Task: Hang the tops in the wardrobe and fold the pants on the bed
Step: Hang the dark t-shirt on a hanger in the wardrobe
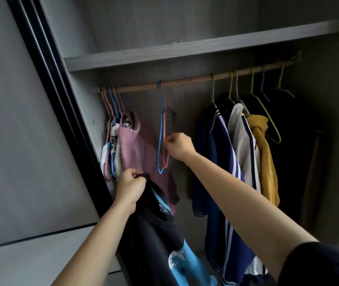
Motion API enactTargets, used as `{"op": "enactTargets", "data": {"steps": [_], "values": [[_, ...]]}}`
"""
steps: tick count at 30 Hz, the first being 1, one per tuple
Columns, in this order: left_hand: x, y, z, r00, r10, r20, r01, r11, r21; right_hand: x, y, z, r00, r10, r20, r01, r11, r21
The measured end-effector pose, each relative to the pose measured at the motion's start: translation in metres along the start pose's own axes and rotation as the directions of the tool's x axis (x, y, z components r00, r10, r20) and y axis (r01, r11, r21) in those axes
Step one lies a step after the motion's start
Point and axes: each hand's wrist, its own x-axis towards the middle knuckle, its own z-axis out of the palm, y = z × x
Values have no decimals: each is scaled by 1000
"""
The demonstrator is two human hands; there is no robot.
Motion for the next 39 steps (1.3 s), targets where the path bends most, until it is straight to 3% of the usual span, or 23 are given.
{"op": "enactTargets", "data": {"steps": [5,8,13,17,26,30,36,39], "values": [[3,-3,6,1000,0,27,1,1000,-12,6,26,-23,977,101,-189,-80,990,113],[6,-3,10,1000,1,0,-1,1000,-3,8,34,-35,987,153,-45,-130,934,334],[11,-6,18,1000,6,21,-6,1000,-16,4,37,-35,945,52,323,-188,894,407],[12,-12,22,1000,6,31,-5,999,-34,4,32,-31,938,77,338,-255,812,524],[6,-20,21,997,21,74,-17,998,-58,25,16,7,993,-26,116,-8,960,281],[7,-20,18,997,14,71,-10,998,-63,28,17,21,994,54,93,-75,969,237],[9,-24,17,996,-6,89,11,998,-56,28,9,30,975,9,223,-72,957,280],[10,-24,18,995,-5,97,9,999,-41,32,-1,38,979,56,195,-103,965,241]]}}
